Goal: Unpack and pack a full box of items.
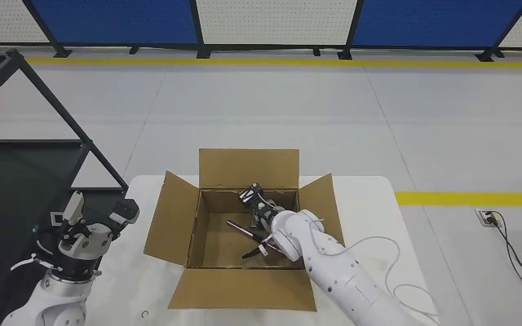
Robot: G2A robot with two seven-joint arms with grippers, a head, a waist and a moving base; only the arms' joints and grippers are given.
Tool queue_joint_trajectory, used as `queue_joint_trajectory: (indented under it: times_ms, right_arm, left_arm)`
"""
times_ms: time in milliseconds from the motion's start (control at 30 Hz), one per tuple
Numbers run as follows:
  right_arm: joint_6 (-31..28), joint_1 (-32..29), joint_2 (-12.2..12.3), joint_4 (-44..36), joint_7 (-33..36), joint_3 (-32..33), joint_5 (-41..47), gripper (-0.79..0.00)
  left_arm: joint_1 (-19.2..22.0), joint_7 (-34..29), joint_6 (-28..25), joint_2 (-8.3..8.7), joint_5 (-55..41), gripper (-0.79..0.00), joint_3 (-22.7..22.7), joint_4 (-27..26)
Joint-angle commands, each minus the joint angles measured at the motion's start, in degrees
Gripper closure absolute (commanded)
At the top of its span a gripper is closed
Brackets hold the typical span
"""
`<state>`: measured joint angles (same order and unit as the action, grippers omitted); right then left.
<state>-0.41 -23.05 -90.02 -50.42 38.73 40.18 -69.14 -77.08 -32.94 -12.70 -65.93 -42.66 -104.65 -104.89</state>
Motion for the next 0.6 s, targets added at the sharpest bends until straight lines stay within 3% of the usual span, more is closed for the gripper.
queue_joint_trajectory:
  times_ms: [0, 67, 300, 367, 567]
  right_arm:
    - [0.26, -0.45, 0.05, -0.56, -0.2, 0.42, -0.47, -0.382]
    - [0.51, -1.1, 0.19, -1.44, -0.31, 0.93, -1.09, -0.403]
    - [0.92, -4.29, 1.31, -6.41, 0.28, 3.49, -4.13, -0.637]
    - [0.69, -5.65, 1.81, -8.8, 0.51, 4.58, -4.92, -0.671]
    - [-2.92, -13.42, 4.46, -23.03, 0.43, 10.07, -7.83, -0.785]
  left_arm:
    - [0.0, 0.0, 0.0, 0.0, 0.0, -0.785, 0.0, 0.0]
    - [0.0, 0.0, 0.0, 0.0, 0.0, -0.785, 0.0, 0.0]
    - [0.0, 0.0, 0.0, 0.0, 0.0, -0.785, 0.0, 0.0]
    - [0.0, 0.0, 0.0, 0.0, 0.0, -0.785, 0.0, 0.0]
    - [0.0, 0.0, 0.0, 0.0, 0.0, -0.785, 0.0, 0.0]
